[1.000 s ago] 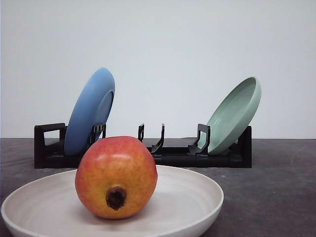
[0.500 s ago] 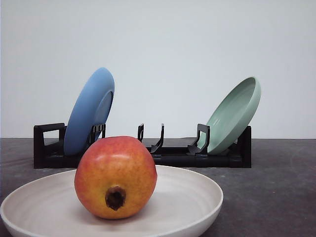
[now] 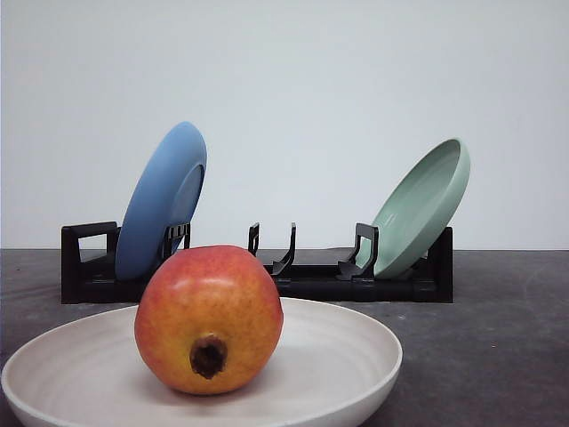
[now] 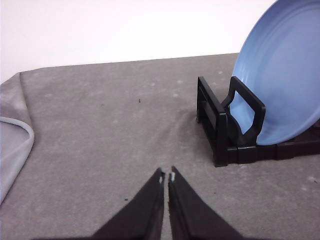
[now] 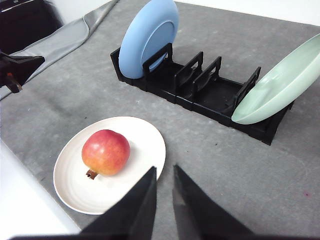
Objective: Place pomegranate in white plate
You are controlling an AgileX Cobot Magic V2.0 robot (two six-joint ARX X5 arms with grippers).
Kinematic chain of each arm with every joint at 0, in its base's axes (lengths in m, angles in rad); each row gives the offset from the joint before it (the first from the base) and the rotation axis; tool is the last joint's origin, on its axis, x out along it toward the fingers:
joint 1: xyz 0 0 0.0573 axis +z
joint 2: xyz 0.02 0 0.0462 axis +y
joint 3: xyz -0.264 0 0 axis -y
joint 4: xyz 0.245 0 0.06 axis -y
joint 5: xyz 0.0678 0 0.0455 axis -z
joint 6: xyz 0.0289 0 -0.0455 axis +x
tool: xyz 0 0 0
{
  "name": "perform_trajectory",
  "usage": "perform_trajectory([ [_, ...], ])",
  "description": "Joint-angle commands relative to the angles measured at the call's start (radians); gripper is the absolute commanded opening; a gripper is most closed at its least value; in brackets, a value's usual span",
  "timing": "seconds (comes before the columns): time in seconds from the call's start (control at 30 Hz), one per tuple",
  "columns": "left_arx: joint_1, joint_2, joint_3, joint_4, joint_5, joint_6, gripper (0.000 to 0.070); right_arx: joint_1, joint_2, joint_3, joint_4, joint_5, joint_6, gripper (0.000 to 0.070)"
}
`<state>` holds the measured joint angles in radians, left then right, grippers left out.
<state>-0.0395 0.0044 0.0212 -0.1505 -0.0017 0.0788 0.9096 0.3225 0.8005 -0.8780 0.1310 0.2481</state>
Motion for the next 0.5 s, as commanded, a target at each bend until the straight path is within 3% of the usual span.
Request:
perform_trajectory([
  [0.0,0.002,-0.002,-0.01,0.012,-0.002,0.009,0.0,0.011,0.002,0.011,0.012,0.001,0.006,0.0058],
  [0.37,0.002,-0.002,-0.01,0.012,-0.002,0.009,0.0,0.01,0.002,0.011,0.014,0.001,0.006,0.0058],
  [0.47,0.002,-0.002,-0.01,0.012,-0.002,0.009,0.0,-0.052,0.002,0.005,0.017,-0.014,-0.012,0.0058],
])
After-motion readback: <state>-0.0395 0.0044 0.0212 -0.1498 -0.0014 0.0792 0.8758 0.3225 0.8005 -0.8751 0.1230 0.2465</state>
